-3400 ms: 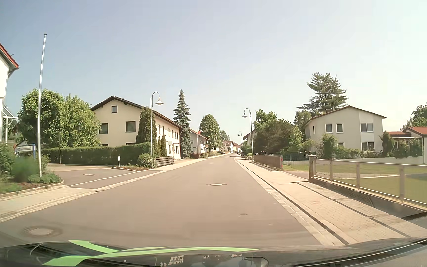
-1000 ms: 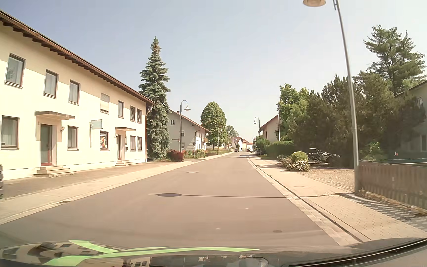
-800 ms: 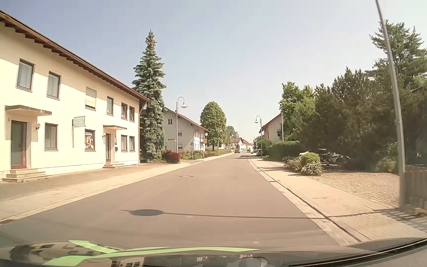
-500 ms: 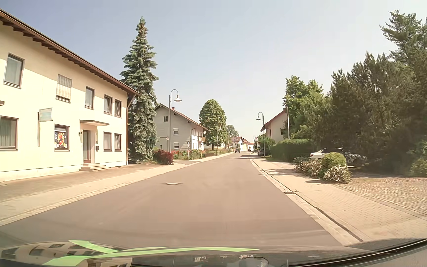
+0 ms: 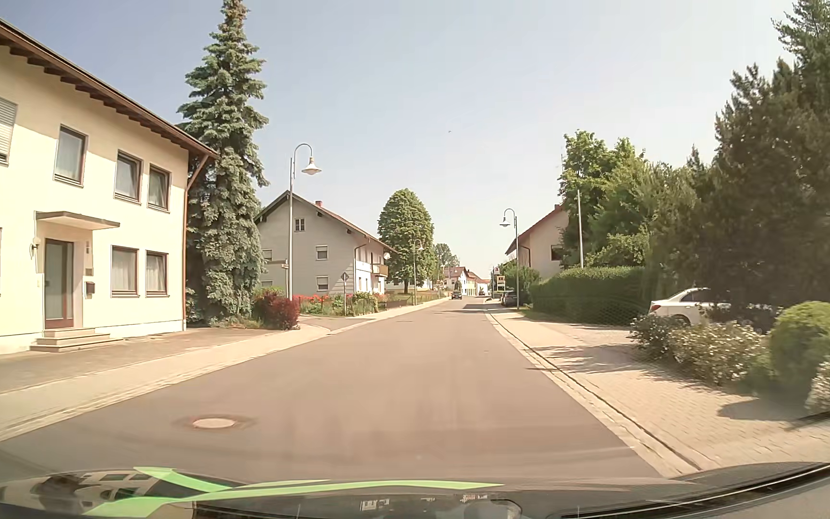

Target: Follow the waypoints while adhering to traffic rules and regulations

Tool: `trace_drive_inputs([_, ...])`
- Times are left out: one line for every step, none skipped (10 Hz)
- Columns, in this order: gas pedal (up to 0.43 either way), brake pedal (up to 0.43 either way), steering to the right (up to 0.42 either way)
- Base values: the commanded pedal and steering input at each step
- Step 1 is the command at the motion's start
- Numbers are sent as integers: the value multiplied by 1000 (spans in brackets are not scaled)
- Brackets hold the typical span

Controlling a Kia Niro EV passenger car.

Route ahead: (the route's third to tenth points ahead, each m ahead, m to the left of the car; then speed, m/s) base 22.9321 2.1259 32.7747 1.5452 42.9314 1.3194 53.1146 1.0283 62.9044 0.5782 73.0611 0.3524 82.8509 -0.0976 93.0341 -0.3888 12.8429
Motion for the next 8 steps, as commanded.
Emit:
trace_drive_inputs([67, 0, 6])
trace_drive_inputs([87, 0, 6])
trace_drive_inputs([87, 0, 6])
trace_drive_inputs([87, 0, 6])
trace_drive_inputs([98, 0, 5])
trace_drive_inputs([98, 0, 5])
trace_drive_inputs([98, 0, 5])
trace_drive_inputs([98, 0, 5])
